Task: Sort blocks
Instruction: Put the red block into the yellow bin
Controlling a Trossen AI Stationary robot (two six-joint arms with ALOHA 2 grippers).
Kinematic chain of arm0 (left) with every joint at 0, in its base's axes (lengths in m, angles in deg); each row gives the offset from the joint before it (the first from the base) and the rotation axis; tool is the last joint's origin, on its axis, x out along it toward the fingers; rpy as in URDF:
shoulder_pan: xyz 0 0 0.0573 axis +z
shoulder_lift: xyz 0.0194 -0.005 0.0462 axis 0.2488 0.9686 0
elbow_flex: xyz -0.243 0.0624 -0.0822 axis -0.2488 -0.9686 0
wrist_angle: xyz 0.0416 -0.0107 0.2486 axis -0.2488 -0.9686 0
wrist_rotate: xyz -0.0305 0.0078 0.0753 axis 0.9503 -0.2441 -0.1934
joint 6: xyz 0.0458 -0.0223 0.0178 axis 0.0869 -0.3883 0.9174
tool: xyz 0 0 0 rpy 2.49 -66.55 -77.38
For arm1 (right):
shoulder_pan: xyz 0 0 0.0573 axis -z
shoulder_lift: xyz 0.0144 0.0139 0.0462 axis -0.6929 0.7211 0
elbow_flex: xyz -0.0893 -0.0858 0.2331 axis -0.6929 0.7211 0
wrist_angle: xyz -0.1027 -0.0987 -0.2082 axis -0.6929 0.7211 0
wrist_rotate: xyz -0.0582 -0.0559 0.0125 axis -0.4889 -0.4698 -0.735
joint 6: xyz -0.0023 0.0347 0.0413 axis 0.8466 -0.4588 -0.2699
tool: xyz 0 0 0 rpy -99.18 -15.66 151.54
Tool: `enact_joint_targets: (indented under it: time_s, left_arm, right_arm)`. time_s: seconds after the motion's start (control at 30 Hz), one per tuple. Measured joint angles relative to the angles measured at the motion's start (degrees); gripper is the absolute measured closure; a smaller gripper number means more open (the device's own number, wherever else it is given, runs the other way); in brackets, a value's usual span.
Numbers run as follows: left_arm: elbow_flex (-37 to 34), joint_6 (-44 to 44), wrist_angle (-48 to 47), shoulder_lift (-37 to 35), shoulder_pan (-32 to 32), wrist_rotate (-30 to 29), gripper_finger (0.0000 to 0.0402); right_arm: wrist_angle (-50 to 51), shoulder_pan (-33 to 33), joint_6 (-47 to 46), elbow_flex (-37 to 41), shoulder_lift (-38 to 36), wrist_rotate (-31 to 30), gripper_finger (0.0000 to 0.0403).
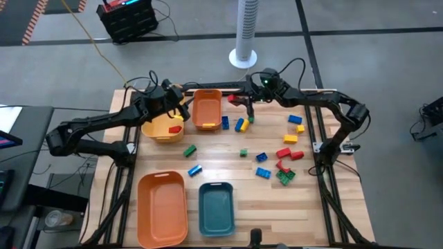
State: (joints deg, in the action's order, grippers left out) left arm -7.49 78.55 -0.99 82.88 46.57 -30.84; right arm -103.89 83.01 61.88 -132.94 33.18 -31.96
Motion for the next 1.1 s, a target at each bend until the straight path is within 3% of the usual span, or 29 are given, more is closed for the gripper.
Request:
enact_joint_targets:
  time_s: [0.27,0.4,0.53,0.87,1.1]
  left_arm:
    - [-1.1,7.4,8.2,-4.4,-0.1,3.3,0.0198]
    - [-1.1,-1.2,9.7,-3.7,0.6,0.9,0.0198]
    - [-0.4,-8.8,4.3,-2.5,0.7,-0.4,0.0198]
    - [-0.1,-13.0,4.0,-2.3,0.8,-1.3,0.0198]
    - [3.8,-12.7,-1.6,-2.0,1.0,-1.3,0.0198]
  right_arm:
    - [0.0,0.4,1.6,-2.0,-1.1,-0.2,0.0295]
    - [0.5,-0.8,-8.4,-7.5,-1.1,0.2,0.0295]
    - [6.7,-3.1,-10.8,-12.7,-0.7,2.9,0.0295]
    - [9.9,-4.2,-18.5,-15.3,-0.6,3.1,0.0295]
    - [9.9,-4.0,-19.4,-15.3,-0.6,3.2,0.0295]
